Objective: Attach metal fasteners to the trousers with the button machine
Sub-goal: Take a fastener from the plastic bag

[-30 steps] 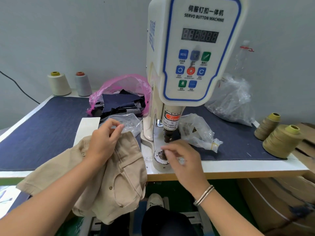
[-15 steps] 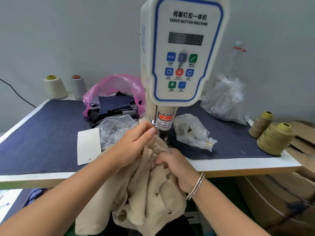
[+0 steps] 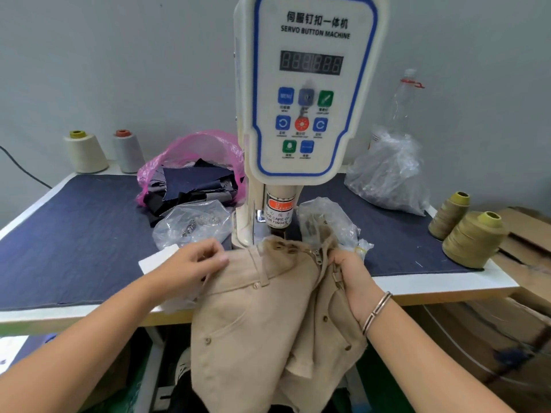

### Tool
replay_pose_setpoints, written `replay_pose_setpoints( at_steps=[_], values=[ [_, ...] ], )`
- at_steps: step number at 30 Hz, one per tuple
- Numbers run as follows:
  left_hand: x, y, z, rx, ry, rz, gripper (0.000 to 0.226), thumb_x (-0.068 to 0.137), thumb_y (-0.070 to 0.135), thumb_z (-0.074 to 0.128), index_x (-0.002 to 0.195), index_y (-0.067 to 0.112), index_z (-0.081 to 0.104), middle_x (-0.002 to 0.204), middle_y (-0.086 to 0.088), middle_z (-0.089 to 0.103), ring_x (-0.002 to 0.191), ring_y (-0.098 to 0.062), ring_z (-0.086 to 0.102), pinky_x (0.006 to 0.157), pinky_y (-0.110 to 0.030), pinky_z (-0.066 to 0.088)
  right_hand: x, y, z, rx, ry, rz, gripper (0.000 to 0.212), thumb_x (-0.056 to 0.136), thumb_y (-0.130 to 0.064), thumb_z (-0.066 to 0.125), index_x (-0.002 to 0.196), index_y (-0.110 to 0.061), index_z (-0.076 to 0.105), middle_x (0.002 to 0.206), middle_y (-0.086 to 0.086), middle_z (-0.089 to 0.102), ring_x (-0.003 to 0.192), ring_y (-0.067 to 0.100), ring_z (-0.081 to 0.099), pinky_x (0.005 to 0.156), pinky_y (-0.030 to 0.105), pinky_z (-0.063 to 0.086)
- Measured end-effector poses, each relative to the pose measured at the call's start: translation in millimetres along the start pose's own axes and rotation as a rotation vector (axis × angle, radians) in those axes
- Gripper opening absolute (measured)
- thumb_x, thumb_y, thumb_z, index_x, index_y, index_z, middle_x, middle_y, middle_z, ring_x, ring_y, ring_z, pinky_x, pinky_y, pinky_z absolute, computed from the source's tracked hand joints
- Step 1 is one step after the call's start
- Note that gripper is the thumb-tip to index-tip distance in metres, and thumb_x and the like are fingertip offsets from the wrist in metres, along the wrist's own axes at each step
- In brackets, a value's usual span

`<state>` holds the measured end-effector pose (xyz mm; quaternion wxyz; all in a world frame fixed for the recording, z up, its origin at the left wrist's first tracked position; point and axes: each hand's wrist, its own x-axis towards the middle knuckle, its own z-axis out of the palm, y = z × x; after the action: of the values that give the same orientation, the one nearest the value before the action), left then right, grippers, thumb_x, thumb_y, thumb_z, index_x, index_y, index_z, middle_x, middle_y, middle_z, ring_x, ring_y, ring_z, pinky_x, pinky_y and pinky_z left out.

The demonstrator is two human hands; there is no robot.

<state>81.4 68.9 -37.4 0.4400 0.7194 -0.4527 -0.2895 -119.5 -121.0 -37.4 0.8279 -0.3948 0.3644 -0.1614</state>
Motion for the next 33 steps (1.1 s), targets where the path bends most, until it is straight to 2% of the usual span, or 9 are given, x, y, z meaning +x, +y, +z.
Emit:
replay_pose_setpoints(
  at_steps=[9,12,14,16,19,20,23,27,33],
  values=[
    [11.0,17.0,7.6,-0.459,0.05,-0.109,0.018,0.094,0.018,0.051,0.076,0.017,0.049,0.062,0.003,0.05,0.053,-0.009,0.046,0.048,-0.019,0.035,0.7,-1.0,-34.9,-0.104,-0.224,0.065,0.039,0.063,-0.006,0.058,0.099,-0.004,0.073,0.097,0.02,0.07,0.084,0.033,0.068,0.077,0.04,0.056],
    [19.6,21.3,14.8,-0.553,0.093,-0.097,0.022,0.094,0.018,0.05,0.073,0.018,0.051,0.06,0.003,0.051,0.051,-0.008,0.047,0.047,-0.018,0.039,0.5,-9.5,-32.2,-0.297,-0.37,-0.005,0.056,0.072,-0.009,0.067,0.128,-0.01,0.058,0.123,0.018,0.062,0.112,0.034,0.059,0.098,0.044,0.046],
    [24.6,24.7,19.8,-0.6,0.115,-0.082,0.021,0.095,0.015,0.048,0.074,0.017,0.051,0.06,0.002,0.054,0.052,-0.008,0.05,0.048,-0.017,0.042,1.0,-10.3,-24.6,-0.49,-0.38,-0.099,0.064,0.073,-0.018,0.077,0.132,-0.022,0.051,0.119,0.01,0.066,0.11,0.027,0.061,0.099,0.039,0.045],
    [29.4,28.6,25.9,-0.636,0.131,-0.063,0.02,0.096,0.012,0.047,0.076,0.014,0.051,0.061,0.001,0.057,0.052,-0.008,0.054,0.05,-0.017,0.045,0.3,-8.0,-12.3,-0.705,-0.336,-0.22,0.058,0.072,-0.028,0.077,0.125,-0.032,0.052,0.098,-0.003,0.071,0.095,0.013,0.065,0.091,0.03,0.05],
    [35.3,35.3,32.0,-0.676,0.153,-0.037,0.021,0.096,0.008,0.045,0.076,0.012,0.05,0.059,0.001,0.06,0.051,-0.007,0.056,0.051,-0.016,0.047,0.0,-2.9,3.1,-0.923,-0.183,-0.44,0.008,0.088,-0.025,0.064,0.093,-0.03,0.067,0.083,-0.002,0.068,0.081,0.008,0.06,0.083,0.027,0.049],
    [37.2,37.1,32.5,-0.68,0.157,-0.028,0.021,0.096,0.007,0.044,0.076,0.012,0.049,0.058,0.002,0.06,0.05,-0.006,0.057,0.051,-0.015,0.047,0.7,-2.7,5.0,-0.951,-0.153,-0.479,0.012,0.092,-0.024,0.058,0.084,-0.026,0.067,0.078,-0.003,0.064,0.077,0.009,0.056,0.08,0.029,0.047],
    [39.1,37.7,27.6,-0.642,0.124,-0.037,0.02,0.096,0.009,0.046,0.077,0.012,0.051,0.062,-0.001,0.059,0.053,-0.008,0.056,0.053,-0.017,0.047,3.1,-2.3,7.5,-0.852,-0.112,-0.44,0.022,0.097,-0.022,0.049,0.078,-0.018,0.06,0.073,-0.005,0.056,0.074,0.011,0.051,0.076,0.03,0.044],
    [37.5,29.5,17.1,-0.363,-0.03,-0.086,0.02,0.096,0.016,0.051,0.077,0.015,0.053,0.065,0.001,0.055,0.056,-0.008,0.05,0.057,-0.022,0.04,8.1,-1.8,9.7,-0.335,-0.085,-0.207,0.024,0.098,-0.02,0.047,0.104,-0.003,0.063,0.094,0.016,0.066,0.087,0.027,0.062,0.08,0.039,0.051],
    [39.4,26.0,15.9,-0.034,-0.131,-0.093,0.026,0.097,0.021,0.054,0.07,0.018,0.051,0.062,0.006,0.044,0.054,-0.006,0.037,0.054,-0.02,0.029,10.2,-2.6,16.5,-0.334,-0.057,-0.069,0.027,0.097,-0.023,0.05,0.109,-0.003,0.064,0.106,0.019,0.066,0.09,0.025,0.063,0.082,0.036,0.05]
  ],
)
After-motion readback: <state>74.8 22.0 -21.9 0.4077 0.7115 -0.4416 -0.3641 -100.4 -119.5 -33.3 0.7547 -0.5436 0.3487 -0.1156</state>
